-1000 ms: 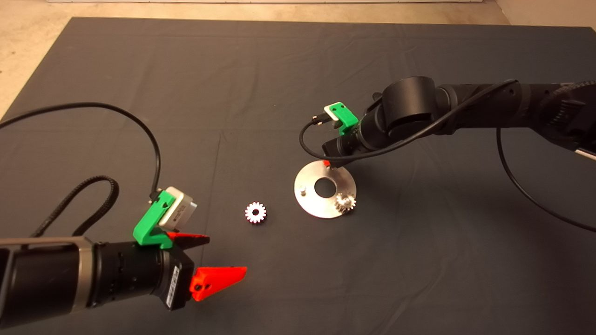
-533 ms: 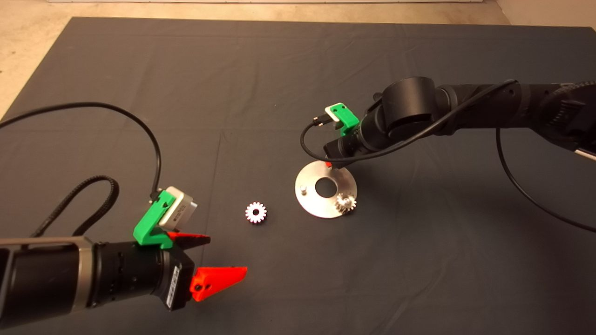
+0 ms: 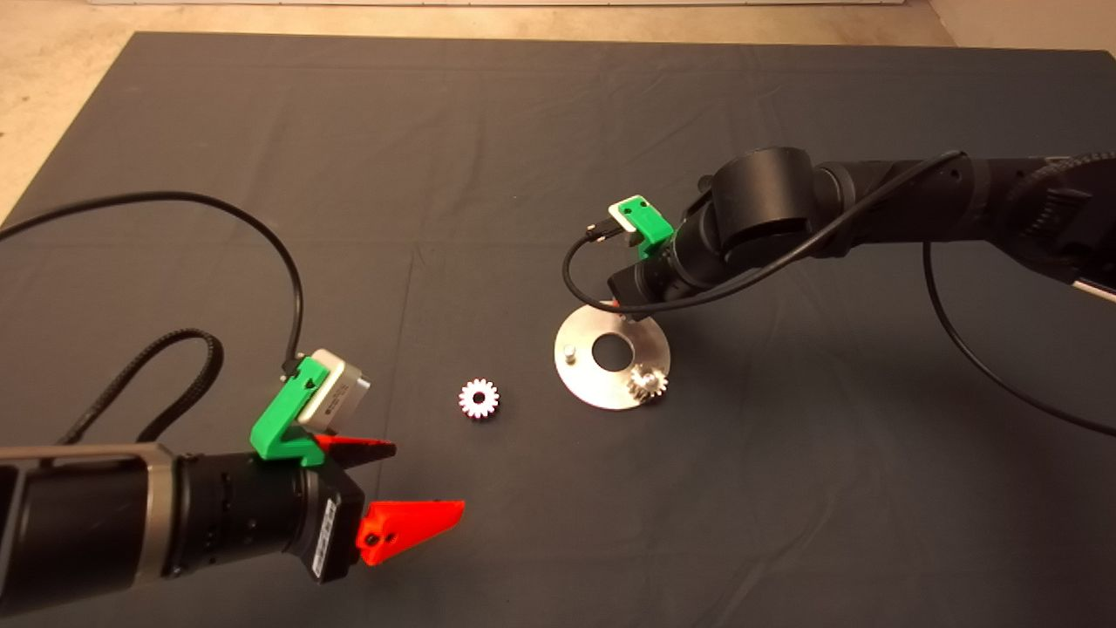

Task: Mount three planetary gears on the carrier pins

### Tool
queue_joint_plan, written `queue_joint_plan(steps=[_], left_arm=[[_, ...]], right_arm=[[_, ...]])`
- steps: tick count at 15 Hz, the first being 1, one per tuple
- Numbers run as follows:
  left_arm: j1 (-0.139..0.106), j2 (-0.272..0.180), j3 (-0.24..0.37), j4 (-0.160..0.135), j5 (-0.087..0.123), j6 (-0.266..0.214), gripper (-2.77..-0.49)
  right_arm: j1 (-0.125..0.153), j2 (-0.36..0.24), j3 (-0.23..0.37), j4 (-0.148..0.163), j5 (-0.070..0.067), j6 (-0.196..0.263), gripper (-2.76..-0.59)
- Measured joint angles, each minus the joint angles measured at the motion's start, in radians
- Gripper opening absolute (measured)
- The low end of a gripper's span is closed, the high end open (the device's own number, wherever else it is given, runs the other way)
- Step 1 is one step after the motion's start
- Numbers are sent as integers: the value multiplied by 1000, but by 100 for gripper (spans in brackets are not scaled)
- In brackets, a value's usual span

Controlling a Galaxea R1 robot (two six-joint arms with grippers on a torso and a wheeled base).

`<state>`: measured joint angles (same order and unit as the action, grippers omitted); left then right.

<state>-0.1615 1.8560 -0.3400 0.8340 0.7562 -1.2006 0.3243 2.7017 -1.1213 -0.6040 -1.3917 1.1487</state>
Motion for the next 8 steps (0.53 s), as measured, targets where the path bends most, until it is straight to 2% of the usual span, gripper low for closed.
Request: queue_joint_plan(steps=[8], left_arm=[[0, 0, 0, 0, 0, 0, -64]], right_arm=[[0, 0, 0, 0, 0, 0, -243]])
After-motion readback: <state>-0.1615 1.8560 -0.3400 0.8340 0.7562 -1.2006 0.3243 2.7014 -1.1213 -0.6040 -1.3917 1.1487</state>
